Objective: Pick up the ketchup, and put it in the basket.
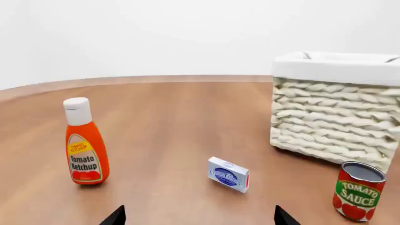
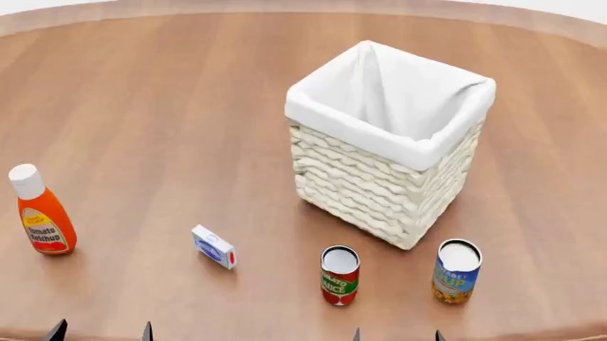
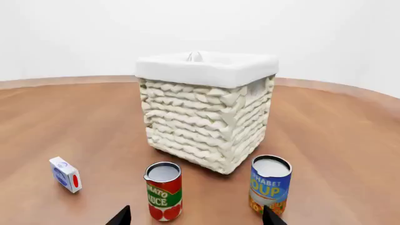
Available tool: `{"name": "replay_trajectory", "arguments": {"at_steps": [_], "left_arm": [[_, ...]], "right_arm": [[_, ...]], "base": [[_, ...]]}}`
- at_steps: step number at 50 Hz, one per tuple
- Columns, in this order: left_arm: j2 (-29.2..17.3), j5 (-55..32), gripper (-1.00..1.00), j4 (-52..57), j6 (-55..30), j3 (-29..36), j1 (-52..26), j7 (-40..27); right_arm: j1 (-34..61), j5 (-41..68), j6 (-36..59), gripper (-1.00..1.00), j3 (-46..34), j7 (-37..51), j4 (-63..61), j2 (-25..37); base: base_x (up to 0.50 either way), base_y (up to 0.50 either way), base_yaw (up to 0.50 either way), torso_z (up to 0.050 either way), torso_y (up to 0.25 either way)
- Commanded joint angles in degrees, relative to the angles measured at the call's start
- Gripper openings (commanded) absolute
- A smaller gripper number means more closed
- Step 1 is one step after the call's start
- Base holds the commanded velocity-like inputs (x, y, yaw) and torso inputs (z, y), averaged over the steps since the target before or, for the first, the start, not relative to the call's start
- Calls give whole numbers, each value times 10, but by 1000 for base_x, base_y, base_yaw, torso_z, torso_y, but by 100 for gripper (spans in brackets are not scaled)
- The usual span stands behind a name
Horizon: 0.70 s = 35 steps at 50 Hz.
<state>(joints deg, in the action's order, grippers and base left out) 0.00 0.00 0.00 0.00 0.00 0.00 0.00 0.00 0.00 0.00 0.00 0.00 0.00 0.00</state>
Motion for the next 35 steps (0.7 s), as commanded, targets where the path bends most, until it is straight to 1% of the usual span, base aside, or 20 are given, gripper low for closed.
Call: {"name": "replay_trajectory", "arguments": {"at_steps": [1,7,13,17,20,23,27,29,32,33,35], "left_arm": [[-12,-4,100,1,1,9,-2,-10],[-28,-35,100,42,-21,7,11,-9],[-38,-45,100,73,-35,12,22,-13],[-45,-68,100,114,-71,14,33,-6],[-58,-90,100,201,-132,8,49,-8],[-64,-128,100,292,-194,-20,56,-25],[-76,-134,100,351,-228,-34,58,-43],[-84,-155,100,388,-255,-58,59,-51],[-93,-175,100,418,-265,-84,69,-53],[-96,-188,100,433,-265,-100,78,-51],[-99,-196,100,441,-266,-109,85,-51]], "right_arm": [[-1,14,1,100,-9,12,-8,8],[0,29,-2,100,-25,26,-5,18],[-4,35,-2,100,-38,37,-10,25],[-8,32,14,100,-46,46,-33,32],[-24,38,48,100,-40,53,-98,42],[-40,51,77,100,-25,61,-173,52],[-39,61,104,100,-15,70,-217,60],[-34,73,128,100,-3,77,-250,64],[-42,89,135,100,11,81,-279,67],[-53,95,124,100,18,80,-285,69],[-55,96,130,100,22,86,-295,70]], "base": [[0,0,0,0,0],[0,0,0,0,0],[0,0,0,0,0],[0,0,0,0,0],[0,0,0,0,0],[0,0,0,0,0],[0,0,0,0,0],[0,0,0,0,0],[0,0,0,0,0],[0,0,0,0,0],[0,0,0,0,0]]}}
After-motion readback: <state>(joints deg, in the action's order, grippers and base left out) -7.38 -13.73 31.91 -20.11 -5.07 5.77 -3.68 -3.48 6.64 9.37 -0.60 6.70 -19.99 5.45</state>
